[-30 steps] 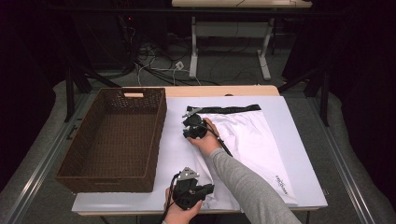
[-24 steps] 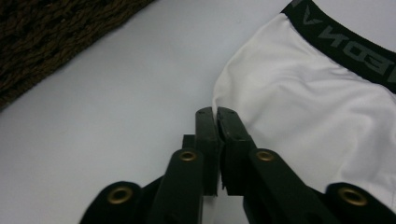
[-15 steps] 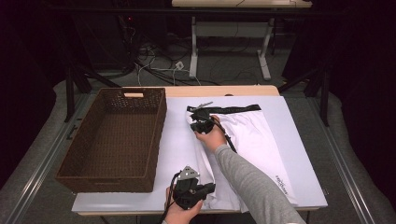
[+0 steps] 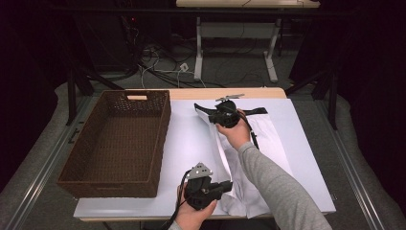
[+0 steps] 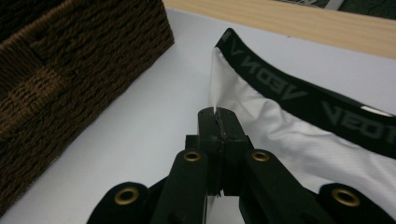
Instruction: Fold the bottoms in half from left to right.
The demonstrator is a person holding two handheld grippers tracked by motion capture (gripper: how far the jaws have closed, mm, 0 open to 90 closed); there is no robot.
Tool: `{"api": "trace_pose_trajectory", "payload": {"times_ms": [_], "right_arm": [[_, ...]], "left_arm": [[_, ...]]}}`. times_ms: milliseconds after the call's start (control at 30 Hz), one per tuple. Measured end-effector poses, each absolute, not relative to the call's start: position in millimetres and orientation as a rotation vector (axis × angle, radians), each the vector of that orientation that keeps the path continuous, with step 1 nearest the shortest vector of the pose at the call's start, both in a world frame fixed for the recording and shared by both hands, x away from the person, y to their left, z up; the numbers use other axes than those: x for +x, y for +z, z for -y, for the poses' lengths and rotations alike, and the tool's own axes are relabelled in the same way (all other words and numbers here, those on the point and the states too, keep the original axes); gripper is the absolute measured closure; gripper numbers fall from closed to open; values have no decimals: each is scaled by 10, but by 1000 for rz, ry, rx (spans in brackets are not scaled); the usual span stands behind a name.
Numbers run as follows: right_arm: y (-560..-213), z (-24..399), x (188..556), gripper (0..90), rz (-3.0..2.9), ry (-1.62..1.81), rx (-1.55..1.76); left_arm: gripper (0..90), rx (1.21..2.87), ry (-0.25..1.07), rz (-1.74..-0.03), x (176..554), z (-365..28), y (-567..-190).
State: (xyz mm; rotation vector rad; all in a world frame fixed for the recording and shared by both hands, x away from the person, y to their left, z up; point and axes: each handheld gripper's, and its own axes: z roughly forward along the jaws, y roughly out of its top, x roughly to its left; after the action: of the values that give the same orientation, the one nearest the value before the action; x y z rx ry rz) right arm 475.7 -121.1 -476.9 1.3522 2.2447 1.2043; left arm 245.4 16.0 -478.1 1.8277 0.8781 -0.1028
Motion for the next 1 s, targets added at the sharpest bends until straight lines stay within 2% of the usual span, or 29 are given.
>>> {"api": "trace_pose_trajectory", "payload": {"times_ms": [200, 433, 700, 867, 1000], "right_arm": [[-4632, 1585, 4785, 900, -2178, 1226, 1407], [-4693, 2115, 4816, 900, -2091, 1213, 1518], [-5048, 2687, 4851, 900, -2007, 1125, 1704], [-5298, 2893, 4849, 900, -1999, 1037, 1814], [-5373, 3016, 4835, 900, -1977, 1025, 1865]], "left_arm": [[900, 1835, -118, -826, 2529, 92, -4681], [900, 1876, -151, -784, 2631, 406, -4708], [900, 1953, -192, -795, 2757, 688, -4919], [900, 1979, -199, -802, 2789, 749, -4979], [900, 1987, -200, -802, 2806, 765, -4987]]}}
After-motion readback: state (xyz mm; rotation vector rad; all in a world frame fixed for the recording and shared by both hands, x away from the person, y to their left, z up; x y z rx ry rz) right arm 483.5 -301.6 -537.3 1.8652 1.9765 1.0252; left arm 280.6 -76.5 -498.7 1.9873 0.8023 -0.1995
